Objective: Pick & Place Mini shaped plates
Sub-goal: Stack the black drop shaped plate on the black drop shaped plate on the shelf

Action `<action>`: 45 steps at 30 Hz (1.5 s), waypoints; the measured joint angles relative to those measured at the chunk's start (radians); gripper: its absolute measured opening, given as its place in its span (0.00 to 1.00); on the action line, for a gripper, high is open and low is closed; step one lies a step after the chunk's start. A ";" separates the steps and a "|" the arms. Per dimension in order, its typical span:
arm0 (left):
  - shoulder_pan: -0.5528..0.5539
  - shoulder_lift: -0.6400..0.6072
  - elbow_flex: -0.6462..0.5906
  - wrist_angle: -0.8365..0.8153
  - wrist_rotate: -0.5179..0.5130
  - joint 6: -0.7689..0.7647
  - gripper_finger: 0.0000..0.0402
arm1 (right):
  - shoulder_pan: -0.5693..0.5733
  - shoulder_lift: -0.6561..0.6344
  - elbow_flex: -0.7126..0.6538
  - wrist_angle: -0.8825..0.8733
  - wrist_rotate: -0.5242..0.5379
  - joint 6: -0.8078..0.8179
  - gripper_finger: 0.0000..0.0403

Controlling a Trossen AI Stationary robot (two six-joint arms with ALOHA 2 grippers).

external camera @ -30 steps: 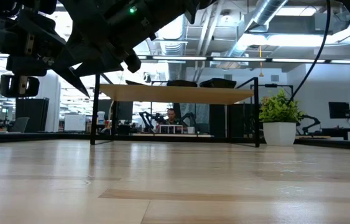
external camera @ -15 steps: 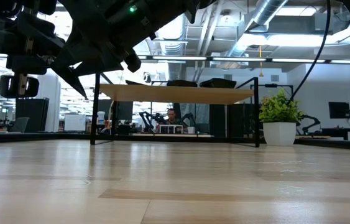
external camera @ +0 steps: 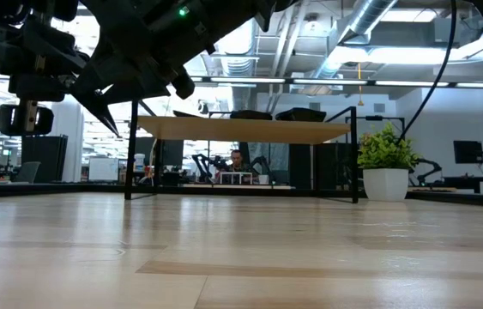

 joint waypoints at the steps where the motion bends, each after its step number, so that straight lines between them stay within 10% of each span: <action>1: 0.000 0.000 0.000 0.000 0.000 0.000 0.16 | 0.000 0.000 0.000 0.000 0.000 0.000 0.52; 45: 0.000 -0.002 0.002 0.006 0.001 0.024 0.06 | 0.009 -0.094 0.000 -0.154 0.000 -0.044 0.52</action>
